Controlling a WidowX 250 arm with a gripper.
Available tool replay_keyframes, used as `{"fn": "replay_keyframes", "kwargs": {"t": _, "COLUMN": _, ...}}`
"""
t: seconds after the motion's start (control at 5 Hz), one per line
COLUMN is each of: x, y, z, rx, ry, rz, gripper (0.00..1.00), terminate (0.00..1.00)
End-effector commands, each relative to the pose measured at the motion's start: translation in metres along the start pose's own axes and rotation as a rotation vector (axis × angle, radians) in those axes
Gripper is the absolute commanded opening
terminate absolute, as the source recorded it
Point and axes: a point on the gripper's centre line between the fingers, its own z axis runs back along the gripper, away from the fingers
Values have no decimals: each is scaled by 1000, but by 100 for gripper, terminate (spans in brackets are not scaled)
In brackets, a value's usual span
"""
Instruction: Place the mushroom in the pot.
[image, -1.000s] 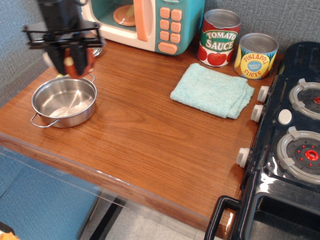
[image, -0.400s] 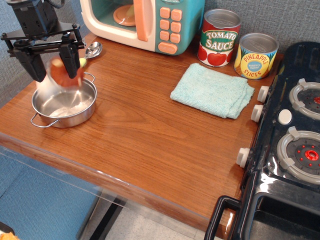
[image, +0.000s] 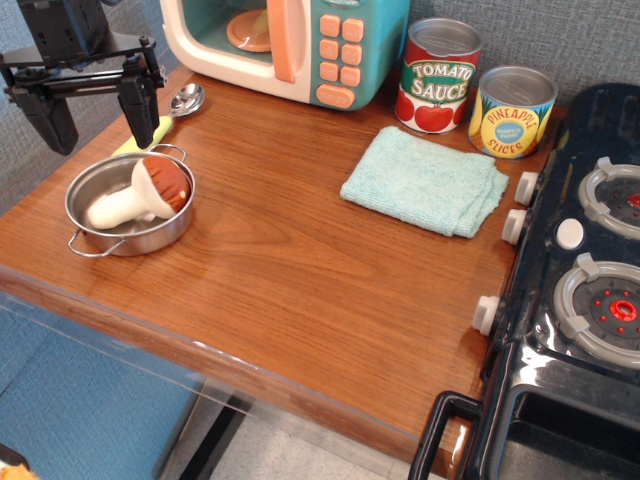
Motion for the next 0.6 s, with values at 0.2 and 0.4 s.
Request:
{"fn": "replay_keyframes", "kwargs": {"t": 0.2, "x": -1, "y": -8, "z": 25, "rx": -13, "ry": -110, "rz": -41, "gripper": 100, "terminate": 0}}
{"fn": "replay_keyframes", "kwargs": {"t": 0.4, "x": -1, "y": -8, "z": 25, "rx": -13, "ry": -110, "rz": -41, "gripper": 100, "terminate": 100}}
